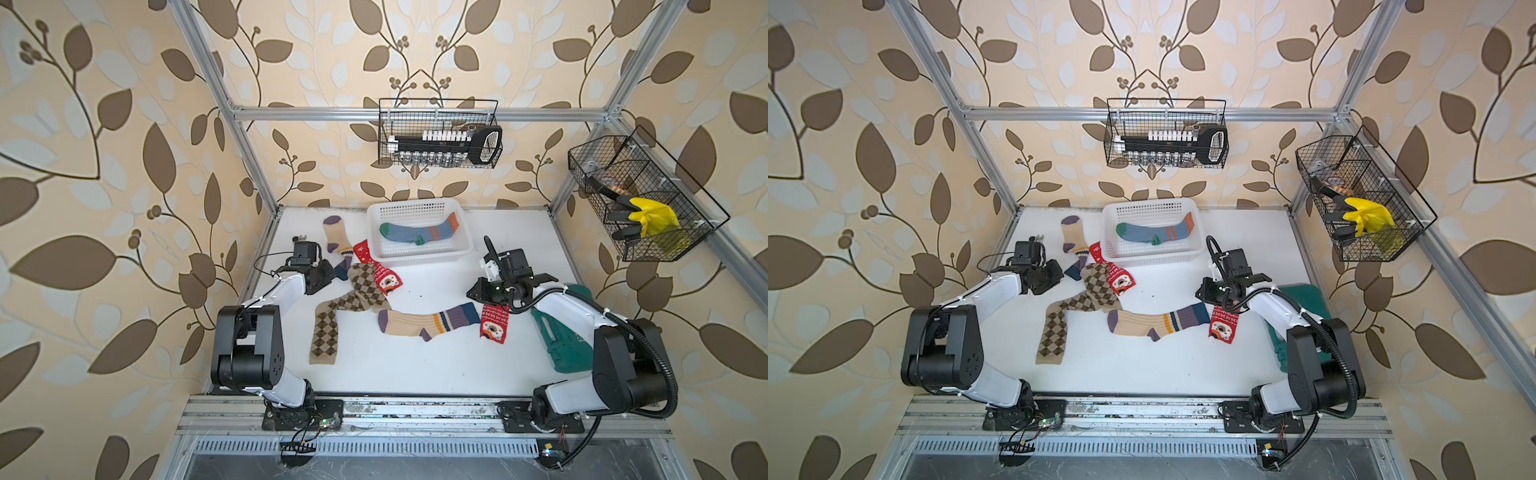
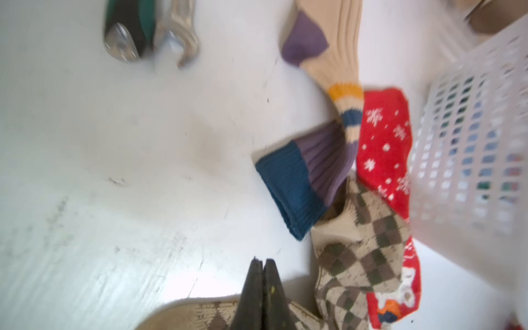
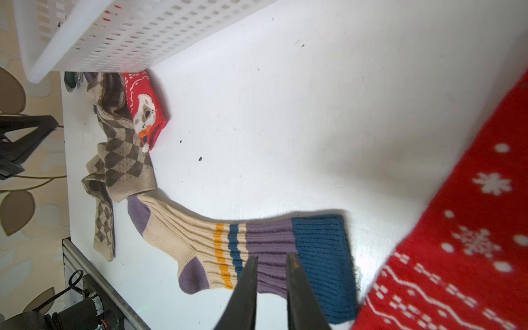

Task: Place the socks together as a pair
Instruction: Pick up the sock at the center of the board.

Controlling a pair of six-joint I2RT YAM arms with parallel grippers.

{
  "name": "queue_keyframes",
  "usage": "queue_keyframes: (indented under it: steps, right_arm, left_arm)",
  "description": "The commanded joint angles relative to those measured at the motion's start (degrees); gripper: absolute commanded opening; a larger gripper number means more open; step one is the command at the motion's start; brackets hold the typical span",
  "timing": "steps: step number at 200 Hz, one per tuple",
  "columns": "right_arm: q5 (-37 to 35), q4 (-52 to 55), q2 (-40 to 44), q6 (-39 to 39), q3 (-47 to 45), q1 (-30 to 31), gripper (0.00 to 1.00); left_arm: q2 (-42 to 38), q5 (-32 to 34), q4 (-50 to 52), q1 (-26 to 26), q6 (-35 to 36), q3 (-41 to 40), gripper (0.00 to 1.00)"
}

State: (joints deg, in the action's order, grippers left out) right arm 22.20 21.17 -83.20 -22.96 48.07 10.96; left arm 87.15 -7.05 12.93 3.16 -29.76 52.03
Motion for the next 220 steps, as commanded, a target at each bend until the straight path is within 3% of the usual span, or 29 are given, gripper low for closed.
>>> queue_keyframes:
  steps: [1,12,38,67,112,168,188,220]
  right_arm:
    - [1.4,-0.5,1.2,-0.2,-1.2,0.0,0.20]
    - [1.7,-0.7,1.1,-0.2,-1.2,0.0,0.22]
    - [2.1,-0.9,1.0,-0.3,-1.3,0.0,0.28]
    - [2.7,-1.4,0.8,-0.4,-1.4,0.1,0.37]
    - [3.2,-1.8,0.4,-0.4,-1.1,0.4,0.45]
    - [3.9,-1.7,0.5,-0.5,-0.8,0.5,0.46]
    - [3.9,-1.8,0.6,-0.4,-0.7,0.4,0.46]
    - [3.9,-1.8,0.9,-0.3,-1.1,0.4,0.43]
  left_arm:
    - [2.0,-2.1,-1.5,0.7,-1.9,4.4,0.31]
    - [5.0,-4.1,-0.8,1.0,-2.3,7.8,0.44]
    - [11.1,-5.5,0.8,1.0,-2.3,15.5,0.58]
    - [20.0,-6.5,4.8,1.0,-1.8,25.0,0.60]
    - [29.7,-10.0,8.5,0.2,-1.3,35.2,0.60]
    - [34.1,-11.7,9.5,-0.1,-1.3,39.3,0.58]
    - [35.8,-13.0,9.0,-0.7,-1.8,39.7,0.52]
    - [36.9,-13.9,7.9,-1.4,-2.7,40.1,0.35]
